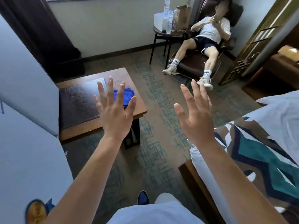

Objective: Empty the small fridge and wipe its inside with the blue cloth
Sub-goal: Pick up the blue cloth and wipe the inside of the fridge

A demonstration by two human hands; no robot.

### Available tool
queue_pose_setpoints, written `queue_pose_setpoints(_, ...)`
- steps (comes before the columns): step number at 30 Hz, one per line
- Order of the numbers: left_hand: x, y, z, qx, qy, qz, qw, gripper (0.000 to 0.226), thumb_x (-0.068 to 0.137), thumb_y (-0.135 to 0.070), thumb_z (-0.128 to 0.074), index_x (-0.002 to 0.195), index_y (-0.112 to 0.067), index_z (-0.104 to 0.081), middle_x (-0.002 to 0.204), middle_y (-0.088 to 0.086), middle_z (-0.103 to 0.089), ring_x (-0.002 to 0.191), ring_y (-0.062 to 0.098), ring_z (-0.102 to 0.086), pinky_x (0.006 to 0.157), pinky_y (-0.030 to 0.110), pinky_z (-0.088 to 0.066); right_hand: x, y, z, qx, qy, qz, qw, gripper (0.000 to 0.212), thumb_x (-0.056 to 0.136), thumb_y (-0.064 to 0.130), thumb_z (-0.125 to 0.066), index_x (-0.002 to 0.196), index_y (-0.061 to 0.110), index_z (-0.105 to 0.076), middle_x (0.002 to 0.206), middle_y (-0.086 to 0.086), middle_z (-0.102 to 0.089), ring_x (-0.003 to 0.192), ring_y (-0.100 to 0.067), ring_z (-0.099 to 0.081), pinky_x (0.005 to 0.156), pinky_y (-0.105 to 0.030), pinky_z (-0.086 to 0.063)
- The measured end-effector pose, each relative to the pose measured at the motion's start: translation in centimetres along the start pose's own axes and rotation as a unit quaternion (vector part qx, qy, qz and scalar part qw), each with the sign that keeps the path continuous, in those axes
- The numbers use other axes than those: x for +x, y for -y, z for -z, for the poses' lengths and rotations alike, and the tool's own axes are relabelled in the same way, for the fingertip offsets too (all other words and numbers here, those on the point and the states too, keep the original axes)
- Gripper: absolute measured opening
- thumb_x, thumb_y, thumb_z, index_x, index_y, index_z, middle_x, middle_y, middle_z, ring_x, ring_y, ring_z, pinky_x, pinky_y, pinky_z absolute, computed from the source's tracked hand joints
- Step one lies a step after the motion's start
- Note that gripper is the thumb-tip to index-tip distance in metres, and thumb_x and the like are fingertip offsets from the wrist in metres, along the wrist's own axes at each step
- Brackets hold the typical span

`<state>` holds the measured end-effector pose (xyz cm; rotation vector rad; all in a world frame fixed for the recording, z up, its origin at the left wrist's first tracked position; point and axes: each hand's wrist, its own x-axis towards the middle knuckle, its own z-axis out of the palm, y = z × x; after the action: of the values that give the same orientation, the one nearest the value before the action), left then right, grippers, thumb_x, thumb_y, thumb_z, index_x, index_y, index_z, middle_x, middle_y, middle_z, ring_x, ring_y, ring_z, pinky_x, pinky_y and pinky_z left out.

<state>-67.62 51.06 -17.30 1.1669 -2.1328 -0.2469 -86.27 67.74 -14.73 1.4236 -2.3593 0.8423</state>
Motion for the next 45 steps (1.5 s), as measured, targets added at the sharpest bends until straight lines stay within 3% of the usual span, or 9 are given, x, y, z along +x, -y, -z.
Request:
queue_pose_setpoints(8, 5.8, 5.6, -2.9, 0.079, -0.019, 0.017, 0.997, 0.06, 0.106, -0.057, -0.037, 0.155, -0.023, -0.042, 0.172, 0.005, -0.017, 0.16, 0.034, -0.001, 0.125, 0.064, -0.005, 7.8, -0.7, -7.7, 0.044, 0.056, 0.031, 0.997, 0.06, 0.106, 0.055, -0.037, 0.161, 0.031, -0.033, 0.173, -0.001, -0.021, 0.162, -0.026, -0.011, 0.128, -0.056, -0.017)
queue_pose_setpoints(13, 10.3, 8.4, -5.2, 0.126, -0.039, 0.051, 0.99, 0.063, 0.106, -0.063, -0.029, 0.155, -0.026, -0.042, 0.172, 0.004, -0.017, 0.16, 0.034, -0.003, 0.126, 0.06, -0.003, 13.9, -1.8, -13.5, 0.06, 0.081, 0.037, 0.994, 0.062, 0.105, 0.057, -0.034, 0.161, 0.03, -0.033, 0.173, -0.002, -0.021, 0.162, -0.026, -0.01, 0.129, -0.056, -0.011)
queue_pose_setpoints(23, 16.0, 12.7, -10.0, 0.208, -0.012, 0.12, 0.971, 0.061, 0.106, -0.06, -0.034, 0.157, -0.027, -0.038, 0.172, 0.004, -0.016, 0.16, 0.032, -0.003, 0.126, 0.063, -0.007, 23.4, -2.9, -24.0, 0.108, 0.164, 0.071, 0.978, 0.065, 0.103, 0.06, -0.034, 0.16, 0.029, -0.035, 0.173, -0.001, -0.02, 0.162, -0.026, -0.008, 0.129, -0.055, -0.011)
queue_pose_setpoints(36, 19.3, 21.3, -17.9, 0.204, 0.143, 0.184, 0.951, 0.064, 0.106, -0.061, -0.03, 0.159, -0.026, -0.034, 0.172, 0.006, -0.015, 0.16, 0.033, 0.002, 0.125, 0.064, -0.008, 26.4, -1.8, -36.9, 0.093, 0.307, 0.037, 0.946, 0.064, 0.105, 0.05, -0.049, 0.162, 0.029, -0.028, 0.174, 0.0, -0.016, 0.162, -0.024, -0.008, 0.128, -0.053, -0.018)
queue_pose_setpoints(39, 20.5, 23.4, -20.0, 0.185, 0.181, 0.187, 0.948, 0.064, 0.106, -0.06, -0.032, 0.159, -0.024, -0.034, 0.172, 0.007, -0.016, 0.16, 0.034, 0.0, 0.126, 0.063, -0.009, 26.0, -1.8, -39.7, 0.07, 0.331, 0.0, 0.941, 0.065, 0.105, 0.051, -0.049, 0.162, 0.028, -0.028, 0.173, -0.003, -0.018, 0.161, -0.025, -0.012, 0.126, -0.053, -0.023)
queue_pose_setpoints(42, 20.9, 24.9, -22.2, 0.17, 0.225, 0.187, 0.941, 0.065, 0.104, -0.059, -0.035, 0.159, -0.024, -0.035, 0.172, 0.007, -0.017, 0.16, 0.035, -0.001, 0.125, 0.062, -0.01, 25.0, -1.7, -42.1, 0.035, 0.362, -0.017, 0.931, 0.064, 0.105, 0.052, -0.048, 0.162, 0.027, -0.03, 0.173, -0.004, -0.02, 0.161, -0.028, -0.014, 0.127, -0.055, -0.019)
queue_pose_setpoints(45, 20.7, 26.5, -24.5, 0.167, 0.313, 0.184, 0.917, 0.068, 0.103, -0.06, -0.035, 0.16, -0.024, -0.031, 0.173, 0.007, -0.012, 0.16, 0.035, 0.002, 0.126, 0.063, -0.01, 24.5, -1.6, -44.2, -0.004, 0.381, -0.024, 0.924, 0.064, 0.103, 0.055, -0.041, 0.16, 0.027, -0.035, 0.171, -0.007, -0.025, 0.16, -0.032, -0.017, 0.126, -0.059, -0.019)
